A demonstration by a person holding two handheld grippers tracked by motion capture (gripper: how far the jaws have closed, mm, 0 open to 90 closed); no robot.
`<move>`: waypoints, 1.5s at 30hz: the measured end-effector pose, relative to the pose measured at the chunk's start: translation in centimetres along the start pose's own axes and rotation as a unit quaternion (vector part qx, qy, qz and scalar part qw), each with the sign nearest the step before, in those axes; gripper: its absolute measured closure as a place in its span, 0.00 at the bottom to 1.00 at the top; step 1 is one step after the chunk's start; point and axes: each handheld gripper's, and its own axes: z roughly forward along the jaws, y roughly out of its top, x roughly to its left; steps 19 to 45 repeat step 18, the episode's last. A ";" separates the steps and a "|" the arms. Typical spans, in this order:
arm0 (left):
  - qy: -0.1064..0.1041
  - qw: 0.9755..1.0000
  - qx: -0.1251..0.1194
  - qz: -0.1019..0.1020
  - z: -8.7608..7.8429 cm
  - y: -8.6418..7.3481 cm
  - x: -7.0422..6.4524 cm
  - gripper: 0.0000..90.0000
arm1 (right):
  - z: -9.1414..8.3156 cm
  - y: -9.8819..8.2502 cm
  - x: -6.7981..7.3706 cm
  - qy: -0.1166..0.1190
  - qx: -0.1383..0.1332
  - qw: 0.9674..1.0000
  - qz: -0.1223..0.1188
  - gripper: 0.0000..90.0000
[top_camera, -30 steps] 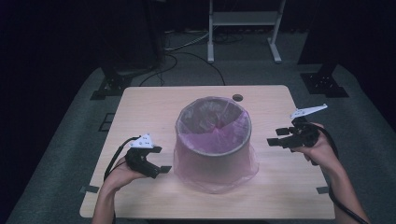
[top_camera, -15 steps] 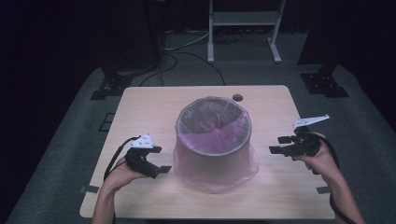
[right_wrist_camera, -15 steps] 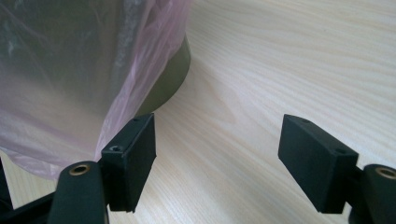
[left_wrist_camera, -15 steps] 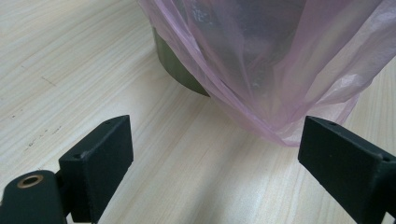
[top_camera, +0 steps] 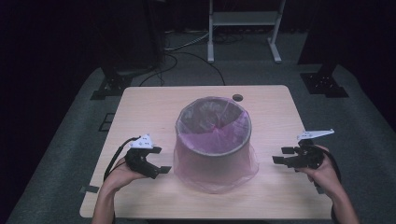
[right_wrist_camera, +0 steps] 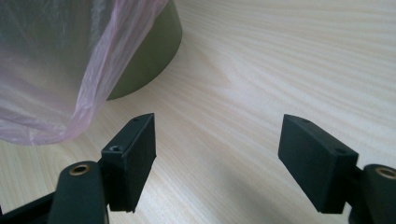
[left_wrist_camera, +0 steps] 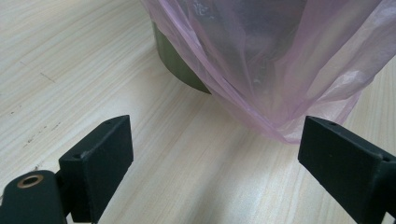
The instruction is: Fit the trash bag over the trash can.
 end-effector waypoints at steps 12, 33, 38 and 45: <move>-0.001 1.000 0.000 -0.001 0.0 -0.1 0.0 0.10 | -0.5 -2.9 0.8 -0.010 -0.019 1.000 0.004 0.30; 0.000 1.000 0.001 0.000 -0.1 0.0 0.0 0.10 | -0.6 -4.7 1.6 -0.007 -0.041 0.999 0.013 0.30; 0.000 1.000 0.001 0.000 -0.1 0.0 0.0 0.10 | -0.6 -4.7 1.6 -0.007 -0.041 0.999 0.013 0.30; 0.000 1.000 0.001 0.000 -0.1 0.0 0.0 0.10 | -0.6 -4.7 1.6 -0.007 -0.041 0.999 0.013 0.30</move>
